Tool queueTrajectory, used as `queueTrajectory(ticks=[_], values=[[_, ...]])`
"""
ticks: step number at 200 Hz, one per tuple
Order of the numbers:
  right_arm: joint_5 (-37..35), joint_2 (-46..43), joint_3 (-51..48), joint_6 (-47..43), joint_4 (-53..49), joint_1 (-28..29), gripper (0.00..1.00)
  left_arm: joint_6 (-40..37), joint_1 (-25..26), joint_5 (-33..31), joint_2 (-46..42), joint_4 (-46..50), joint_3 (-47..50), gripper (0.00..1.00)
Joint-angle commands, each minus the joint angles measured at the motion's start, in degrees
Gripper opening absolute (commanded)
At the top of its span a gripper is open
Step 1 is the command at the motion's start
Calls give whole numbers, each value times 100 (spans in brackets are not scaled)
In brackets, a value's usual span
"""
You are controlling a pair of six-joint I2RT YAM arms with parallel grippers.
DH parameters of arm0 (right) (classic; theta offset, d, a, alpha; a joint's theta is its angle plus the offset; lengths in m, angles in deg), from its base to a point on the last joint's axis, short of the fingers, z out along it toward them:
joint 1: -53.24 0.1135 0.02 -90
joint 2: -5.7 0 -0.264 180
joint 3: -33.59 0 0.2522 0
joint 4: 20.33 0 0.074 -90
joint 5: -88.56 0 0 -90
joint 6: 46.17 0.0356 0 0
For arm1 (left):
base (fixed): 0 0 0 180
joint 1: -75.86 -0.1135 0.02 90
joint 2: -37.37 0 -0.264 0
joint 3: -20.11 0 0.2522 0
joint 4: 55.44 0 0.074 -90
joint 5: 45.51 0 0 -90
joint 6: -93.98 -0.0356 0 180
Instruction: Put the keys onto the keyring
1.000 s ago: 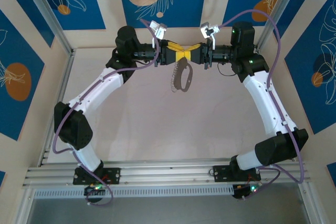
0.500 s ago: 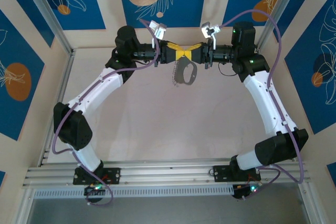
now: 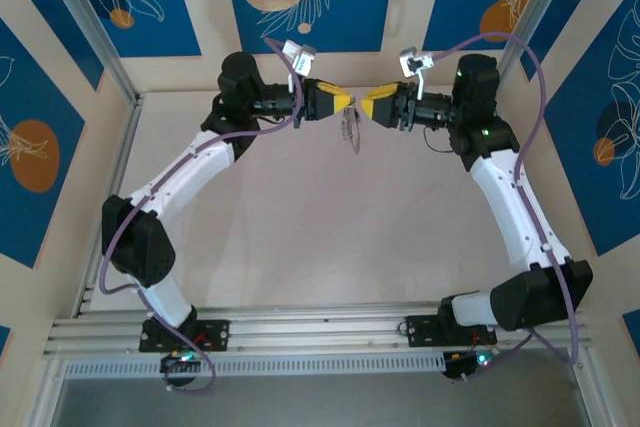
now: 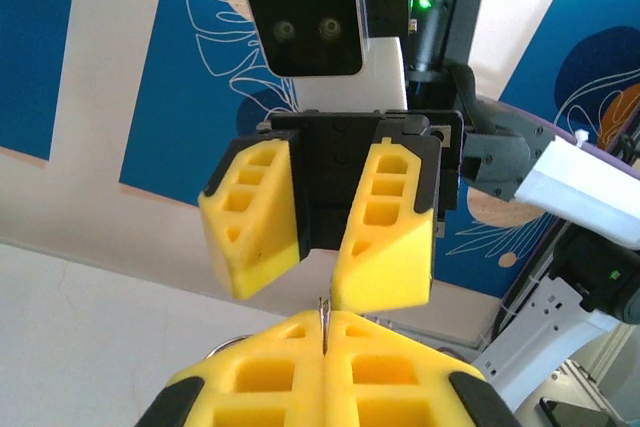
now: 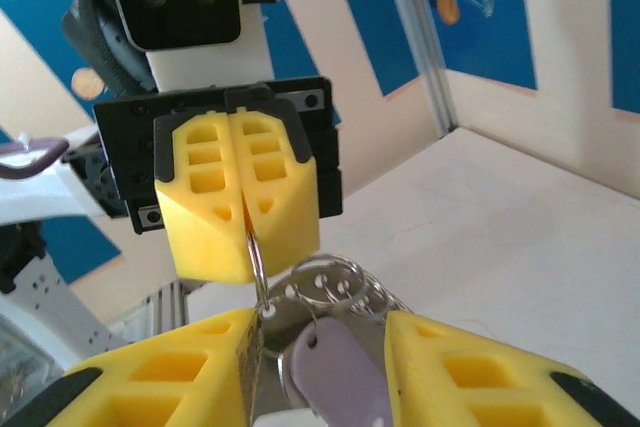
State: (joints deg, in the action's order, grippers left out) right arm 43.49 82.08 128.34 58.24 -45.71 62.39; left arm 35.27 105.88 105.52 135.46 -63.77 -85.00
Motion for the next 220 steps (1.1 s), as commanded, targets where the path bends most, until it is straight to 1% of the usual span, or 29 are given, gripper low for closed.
queueTrajectory(ticks=[1,12,29,57,79,125,190,220], values=[[-455,-377,-497,609,816,-113,39,263,-32,-68,-186,-623,62,0],[-630,-486,-781,780,1078,-141,39,386,-29,-100,-186,-778,95,0],[-777,-612,-1129,943,1378,-95,43,619,-32,-118,-167,-1079,135,0],[-906,-790,-1522,882,1626,115,47,923,-31,-96,-125,-1380,145,0],[-1045,-906,-1660,695,1638,307,50,983,-27,-101,-132,-1441,162,0],[-1399,-994,-1645,331,1513,604,56,1031,-26,-74,-144,-1492,153,0],[-2093,-859,-1316,-51,1366,898,57,1099,-9,-23,-132,-1540,155,0],[-2220,-710,-1124,-222,1234,972,55,1124,-8,-4,-130,-1560,154,0]])
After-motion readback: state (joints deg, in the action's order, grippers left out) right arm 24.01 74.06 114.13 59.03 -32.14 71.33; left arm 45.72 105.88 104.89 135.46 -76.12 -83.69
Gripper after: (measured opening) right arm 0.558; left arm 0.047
